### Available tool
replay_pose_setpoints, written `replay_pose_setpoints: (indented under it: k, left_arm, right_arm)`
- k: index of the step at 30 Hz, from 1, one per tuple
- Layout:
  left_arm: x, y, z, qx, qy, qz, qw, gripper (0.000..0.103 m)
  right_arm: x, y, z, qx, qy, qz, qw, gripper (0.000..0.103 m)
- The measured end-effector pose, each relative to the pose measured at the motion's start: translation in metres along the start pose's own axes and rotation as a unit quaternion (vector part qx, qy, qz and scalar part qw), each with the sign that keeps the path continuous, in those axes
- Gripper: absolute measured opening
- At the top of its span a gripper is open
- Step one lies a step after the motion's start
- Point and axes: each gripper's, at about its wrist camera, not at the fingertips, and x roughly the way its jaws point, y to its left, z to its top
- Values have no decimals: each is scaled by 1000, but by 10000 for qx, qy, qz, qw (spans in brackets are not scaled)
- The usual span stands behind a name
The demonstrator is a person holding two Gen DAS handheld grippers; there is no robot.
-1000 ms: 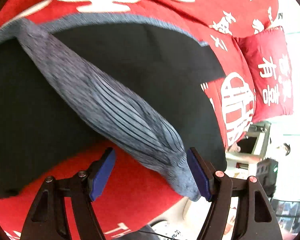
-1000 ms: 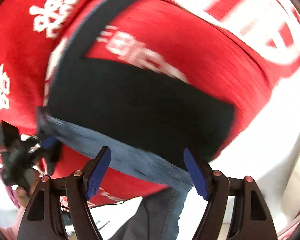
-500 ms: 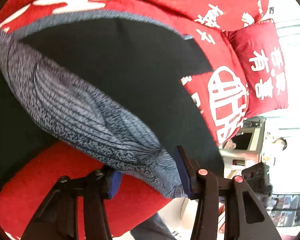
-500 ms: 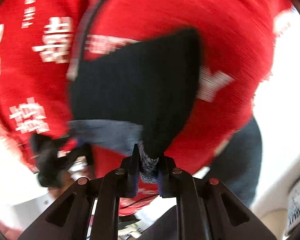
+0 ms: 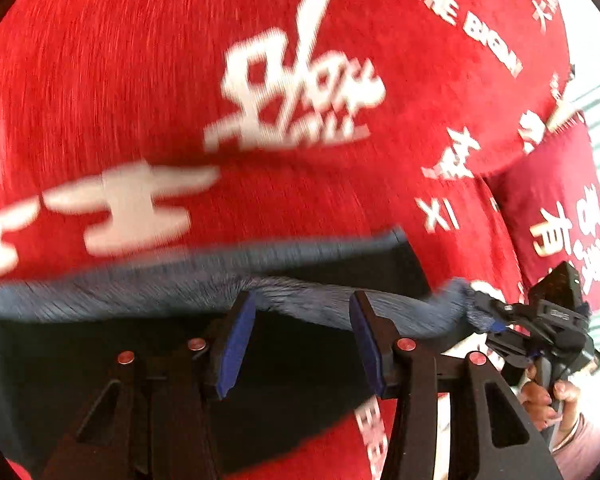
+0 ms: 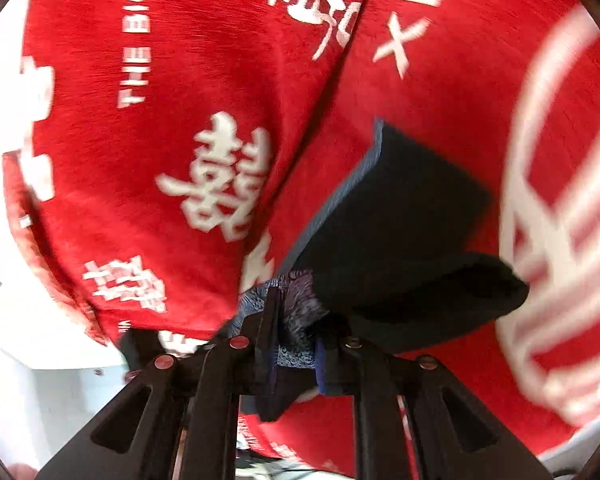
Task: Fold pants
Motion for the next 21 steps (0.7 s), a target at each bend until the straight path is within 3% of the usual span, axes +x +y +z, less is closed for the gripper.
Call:
replay_pose_setpoints:
  k: [2, 3, 4, 6, 10, 13, 17, 20, 21]
  left_arm:
    - [-4, 2, 16, -20, -184, 194, 9996, 52]
    - [-8, 7, 20, -36, -268, 297, 9992, 62]
    - [-11, 8, 23, -74, -365, 403, 9985, 74]
    - [-17, 13, 26, -157, -504, 532, 9972, 75]
    - [-15, 28, 10, -143, -261, 1061, 9939, 75]
    - [-1, 42, -19, -245, 134, 1431, 9893, 75]
    - [13, 55, -52, -482, 457, 1639, 9842, 75]
    - [24, 54, -65, -478, 560, 1716, 9824, 75]
    - [26, 53, -68, -447, 577, 1738, 9821, 75]
  right_arm:
    - [20, 0, 31, -67, 257, -334, 9991, 23]
    - [30, 2, 43, -92, 340, -536, 9979, 37]
    - [37, 4, 55, -177, 408, -800, 9958, 62]
    - [41, 10, 65, -393, 302, -1013, 9936, 78]
    - [22, 37, 68, -941, -23, -952, 9910, 78]
    - [5, 37, 48, -1107, -154, -1360, 9844, 75]
    - [-6, -12, 15, -416, -185, -1893, 9809, 61]
    - [0, -55, 4, 350, -93, -1786, 9833, 55]
    - [5, -64, 4, 503, -115, -1698, 9841, 42]
